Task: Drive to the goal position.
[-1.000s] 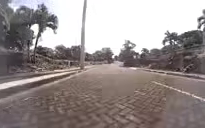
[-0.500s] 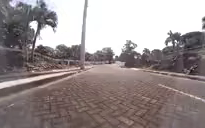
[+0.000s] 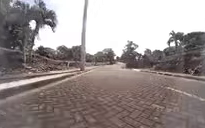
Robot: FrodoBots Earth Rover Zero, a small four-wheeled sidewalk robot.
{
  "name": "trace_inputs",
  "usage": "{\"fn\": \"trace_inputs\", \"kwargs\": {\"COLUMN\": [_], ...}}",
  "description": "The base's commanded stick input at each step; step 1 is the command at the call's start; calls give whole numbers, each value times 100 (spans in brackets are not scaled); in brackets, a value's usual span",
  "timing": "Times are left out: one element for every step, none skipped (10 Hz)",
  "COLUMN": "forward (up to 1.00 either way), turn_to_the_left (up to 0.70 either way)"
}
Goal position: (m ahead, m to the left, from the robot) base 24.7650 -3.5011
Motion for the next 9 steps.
{"fn": "trace_inputs", "kwargs": {"forward": [70,70,70,70,70,70,70,70,70], "turn_to_the_left": [0,0,0,0,0,0,0,0,0]}}
